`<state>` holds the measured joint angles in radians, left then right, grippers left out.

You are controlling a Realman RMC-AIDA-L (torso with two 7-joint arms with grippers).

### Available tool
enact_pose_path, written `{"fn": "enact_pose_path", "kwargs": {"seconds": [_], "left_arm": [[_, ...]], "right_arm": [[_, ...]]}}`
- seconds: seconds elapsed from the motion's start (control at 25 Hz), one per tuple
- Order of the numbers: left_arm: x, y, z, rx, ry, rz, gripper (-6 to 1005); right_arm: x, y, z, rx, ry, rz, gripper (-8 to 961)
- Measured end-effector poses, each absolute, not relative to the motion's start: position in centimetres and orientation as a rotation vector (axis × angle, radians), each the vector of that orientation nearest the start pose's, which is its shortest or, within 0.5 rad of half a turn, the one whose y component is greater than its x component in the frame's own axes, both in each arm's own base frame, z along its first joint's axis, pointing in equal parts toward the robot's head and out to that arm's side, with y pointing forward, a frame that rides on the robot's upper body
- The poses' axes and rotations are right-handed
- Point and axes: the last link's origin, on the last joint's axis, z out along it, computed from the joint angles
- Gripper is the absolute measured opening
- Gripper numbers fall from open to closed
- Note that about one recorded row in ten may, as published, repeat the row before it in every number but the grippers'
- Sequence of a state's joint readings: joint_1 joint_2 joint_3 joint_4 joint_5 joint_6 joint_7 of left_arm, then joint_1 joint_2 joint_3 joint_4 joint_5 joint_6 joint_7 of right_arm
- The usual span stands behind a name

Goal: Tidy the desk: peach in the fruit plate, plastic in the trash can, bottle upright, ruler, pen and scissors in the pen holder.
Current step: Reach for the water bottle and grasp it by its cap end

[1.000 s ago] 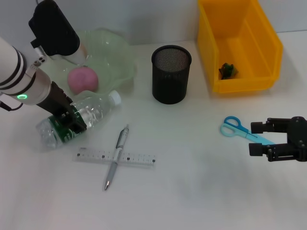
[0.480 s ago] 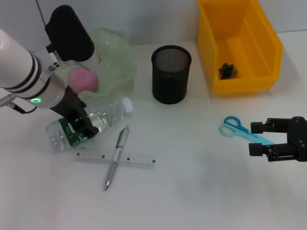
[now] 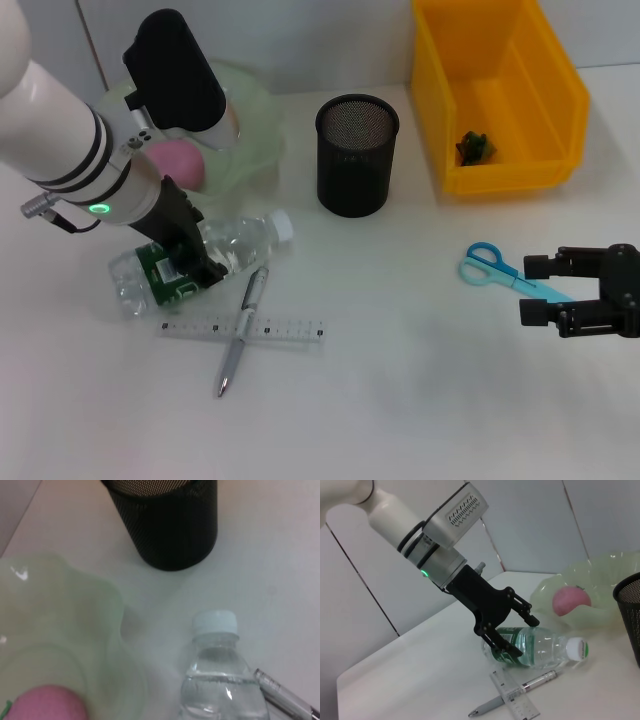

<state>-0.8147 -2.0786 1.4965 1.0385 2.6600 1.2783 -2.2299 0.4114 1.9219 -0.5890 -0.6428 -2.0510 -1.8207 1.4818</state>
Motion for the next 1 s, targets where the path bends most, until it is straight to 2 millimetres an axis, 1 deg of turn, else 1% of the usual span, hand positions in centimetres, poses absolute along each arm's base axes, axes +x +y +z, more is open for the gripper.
{"fn": "enact_pose_path", "kwargs": {"seconds": [0.28, 1.0], "left_arm": [[-15.3, 40.3, -4.3, -2.697, -0.239, 0.658, 785], [-14.3, 40.3, -5.6, -2.72, -0.168, 0.666, 785]], "right_arm": [[31.3, 28.1, 6.8, -2.745, 0.858, 0.717, 802], [31.3, 28.2, 6.9, -2.742, 0.856, 0.715, 801]]}}
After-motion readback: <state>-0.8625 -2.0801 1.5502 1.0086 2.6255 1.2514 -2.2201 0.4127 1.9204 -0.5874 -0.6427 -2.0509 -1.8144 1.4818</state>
